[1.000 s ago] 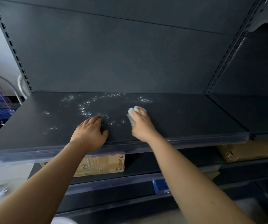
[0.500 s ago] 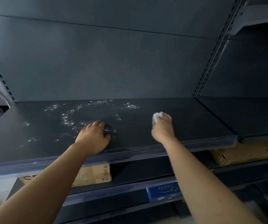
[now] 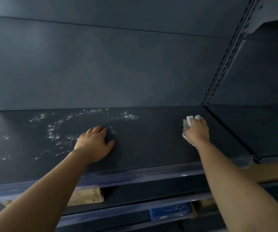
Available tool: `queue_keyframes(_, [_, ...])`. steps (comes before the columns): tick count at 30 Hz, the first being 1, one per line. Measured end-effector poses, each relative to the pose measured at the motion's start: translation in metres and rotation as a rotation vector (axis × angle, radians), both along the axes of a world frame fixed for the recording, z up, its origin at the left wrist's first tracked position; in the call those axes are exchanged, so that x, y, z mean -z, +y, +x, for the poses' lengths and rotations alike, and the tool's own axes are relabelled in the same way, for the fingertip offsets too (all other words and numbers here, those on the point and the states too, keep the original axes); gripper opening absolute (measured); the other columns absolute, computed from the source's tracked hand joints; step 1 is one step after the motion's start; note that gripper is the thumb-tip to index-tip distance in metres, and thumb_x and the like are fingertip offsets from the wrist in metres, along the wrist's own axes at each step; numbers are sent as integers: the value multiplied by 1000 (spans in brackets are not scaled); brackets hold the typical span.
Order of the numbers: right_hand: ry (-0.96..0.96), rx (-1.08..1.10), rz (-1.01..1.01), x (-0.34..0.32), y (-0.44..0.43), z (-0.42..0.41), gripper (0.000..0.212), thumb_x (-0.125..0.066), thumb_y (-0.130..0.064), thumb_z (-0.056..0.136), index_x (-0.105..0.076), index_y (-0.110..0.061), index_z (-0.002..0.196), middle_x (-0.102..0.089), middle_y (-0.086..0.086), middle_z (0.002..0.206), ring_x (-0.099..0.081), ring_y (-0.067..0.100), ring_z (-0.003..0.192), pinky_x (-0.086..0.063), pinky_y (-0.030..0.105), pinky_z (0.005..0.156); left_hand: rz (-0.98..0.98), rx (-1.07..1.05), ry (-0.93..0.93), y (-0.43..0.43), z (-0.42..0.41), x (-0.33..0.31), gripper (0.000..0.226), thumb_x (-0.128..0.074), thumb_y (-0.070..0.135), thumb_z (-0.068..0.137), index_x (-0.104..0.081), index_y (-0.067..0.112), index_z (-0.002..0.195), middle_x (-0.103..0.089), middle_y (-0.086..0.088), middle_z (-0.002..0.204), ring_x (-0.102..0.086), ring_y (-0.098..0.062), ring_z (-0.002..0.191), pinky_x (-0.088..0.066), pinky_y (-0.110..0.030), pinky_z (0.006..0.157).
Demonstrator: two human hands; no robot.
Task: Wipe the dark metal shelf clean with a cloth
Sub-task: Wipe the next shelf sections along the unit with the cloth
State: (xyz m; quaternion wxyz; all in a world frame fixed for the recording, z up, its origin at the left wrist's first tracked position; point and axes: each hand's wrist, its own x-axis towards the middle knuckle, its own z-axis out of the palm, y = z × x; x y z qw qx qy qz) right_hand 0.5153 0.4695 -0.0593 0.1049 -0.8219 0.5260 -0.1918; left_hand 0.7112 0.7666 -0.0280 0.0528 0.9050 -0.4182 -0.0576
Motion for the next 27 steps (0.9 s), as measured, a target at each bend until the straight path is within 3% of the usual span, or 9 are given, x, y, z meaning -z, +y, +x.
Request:
queue_keyframes(4, [39, -63, 47, 0, -18, 36, 46, -44, -31, 94, -44, -5, 132, -34, 11, 145, -31, 29, 134, -31, 37, 112, -20, -8, -18, -1, 1, 3, 69, -38, 58, 90, -29, 20, 147, -27, 2, 155, -26, -22, 142, -25, -38, 114])
queue_keyframes(10, [64, -484, -45, -6, 41, 125, 19, -49, -19, 86, -53, -12, 103, -50, 11, 118, -43, 32, 119, -38, 34, 96, -35, -10, -12, 0, 1, 5, 69, -39, 58, 90, -28, 20, 147, -26, 1, 155, -24, -21, 143, -22, -38, 115])
queue_keyframes(15, [-29, -750, 127, -18, 122, 166, 52, -50, -1, 83, -46, -5, 136, -35, 11, 150, -29, 27, 140, -21, 22, 110, -63, -32, 5, 14, 3, -1, 69, -44, 54, 89, -27, 19, 146, -28, 0, 154, -27, -22, 141, -23, -38, 114])
queue_keyframes(18, [-256, -670, 170, -29, 127, 153, 58, -43, 10, 83, -47, -9, 137, -39, 13, 149, -39, 28, 135, -25, 19, 102, -77, -62, -30, 40, 13, -4, 69, -44, 55, 89, -28, 19, 146, -31, 0, 153, -28, -22, 140, -24, -39, 114])
queue_keyframes(20, [-324, -503, 134, -27, 102, 136, 56, -45, 7, 84, -47, -9, 137, -40, 15, 147, -39, 29, 134, -28, 23, 105, -65, -95, -43, 63, 25, -5, 70, -44, 55, 89, -27, 18, 147, -30, 0, 153, -27, -22, 141, -24, -39, 114])
queue_keyframes(24, [-245, -147, 146, -12, 58, 110, 48, -41, -18, 84, -48, -5, 130, -37, 15, 144, -34, 33, 134, -33, 37, 111, -28, -161, -18, 100, 45, -1, 71, -43, 56, 90, -26, 19, 147, -29, 0, 154, -27, -23, 141, -23, -39, 115])
queue_keyframes(27, [-104, -246, 46, -9, 79, 133, 28, -46, -19, 82, -55, -4, 105, -47, 10, 123, -40, 31, 122, -36, 31, 98, -39, -176, -21, 117, 56, 1, 70, -43, 57, 89, -28, 20, 147, -29, 1, 154, -27, -22, 142, -24, -39, 115])
